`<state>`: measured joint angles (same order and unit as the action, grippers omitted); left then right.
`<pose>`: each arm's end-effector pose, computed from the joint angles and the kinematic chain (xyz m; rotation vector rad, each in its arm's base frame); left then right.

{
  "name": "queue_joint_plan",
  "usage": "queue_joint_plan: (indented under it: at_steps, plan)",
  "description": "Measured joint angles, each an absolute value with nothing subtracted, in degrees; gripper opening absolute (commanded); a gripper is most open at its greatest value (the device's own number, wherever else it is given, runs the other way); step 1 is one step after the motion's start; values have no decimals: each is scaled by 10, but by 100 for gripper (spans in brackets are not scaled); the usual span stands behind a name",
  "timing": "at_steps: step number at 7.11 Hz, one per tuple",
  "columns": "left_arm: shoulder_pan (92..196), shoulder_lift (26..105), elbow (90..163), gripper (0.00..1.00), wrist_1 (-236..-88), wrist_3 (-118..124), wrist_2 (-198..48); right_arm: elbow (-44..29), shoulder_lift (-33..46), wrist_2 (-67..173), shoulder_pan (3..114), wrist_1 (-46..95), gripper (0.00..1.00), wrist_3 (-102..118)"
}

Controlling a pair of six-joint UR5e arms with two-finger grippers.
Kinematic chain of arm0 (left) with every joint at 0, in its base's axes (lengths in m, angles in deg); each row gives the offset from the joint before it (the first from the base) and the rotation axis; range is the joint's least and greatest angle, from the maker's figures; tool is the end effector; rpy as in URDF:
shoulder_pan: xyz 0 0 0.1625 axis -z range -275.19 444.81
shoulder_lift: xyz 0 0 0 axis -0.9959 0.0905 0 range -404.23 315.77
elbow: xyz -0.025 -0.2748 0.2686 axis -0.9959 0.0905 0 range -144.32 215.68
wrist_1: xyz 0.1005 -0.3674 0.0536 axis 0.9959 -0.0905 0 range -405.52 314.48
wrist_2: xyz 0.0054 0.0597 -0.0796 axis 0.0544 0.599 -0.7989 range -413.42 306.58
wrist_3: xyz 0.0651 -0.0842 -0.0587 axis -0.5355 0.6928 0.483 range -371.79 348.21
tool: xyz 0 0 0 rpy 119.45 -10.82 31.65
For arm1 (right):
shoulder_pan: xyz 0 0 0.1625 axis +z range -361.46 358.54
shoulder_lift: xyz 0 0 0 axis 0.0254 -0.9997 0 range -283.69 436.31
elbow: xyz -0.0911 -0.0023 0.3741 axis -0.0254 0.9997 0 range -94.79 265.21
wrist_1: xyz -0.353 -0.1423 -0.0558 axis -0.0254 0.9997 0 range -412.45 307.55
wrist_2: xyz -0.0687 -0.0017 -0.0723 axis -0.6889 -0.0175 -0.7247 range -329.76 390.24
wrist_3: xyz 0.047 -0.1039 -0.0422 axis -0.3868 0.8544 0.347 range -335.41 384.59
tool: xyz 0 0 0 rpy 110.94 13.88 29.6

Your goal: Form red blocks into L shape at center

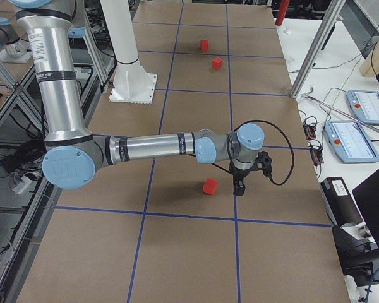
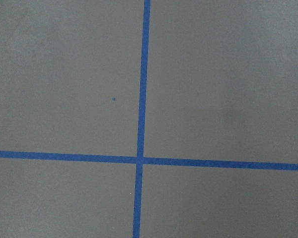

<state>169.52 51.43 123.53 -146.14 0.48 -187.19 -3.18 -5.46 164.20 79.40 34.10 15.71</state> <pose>-0.0014 -0.5185 0.5845 0.1156 0.7866 -0.0211 -0.0356 -0.5281 0.5707 0.0449 -0.7820 -0.0719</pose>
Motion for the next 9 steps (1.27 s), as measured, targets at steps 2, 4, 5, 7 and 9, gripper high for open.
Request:
queue_joint_plan:
  at_steps: [2, 4, 5, 7, 9]
  plan:
    - [1694, 511, 1242, 100, -1462, 4, -1871, -33, -57, 1645, 794, 340, 100, 157]
    - [1693, 502, 1246, 100, -1466, 1, -1868, -57, -64, 1653, 794, 339, 100, 161]
    - [1692, 490, 1246, 100, -1481, -1, -1868, -73, -70, 1655, 787, 338, 100, 162]
    - [1692, 466, 1244, 100, -1524, -2, -1868, -80, -86, 1656, 738, 327, 100, 161]
    - [1691, 461, 1243, 100, -1534, -2, -1868, -76, -89, 1642, 685, 322, 100, 162]
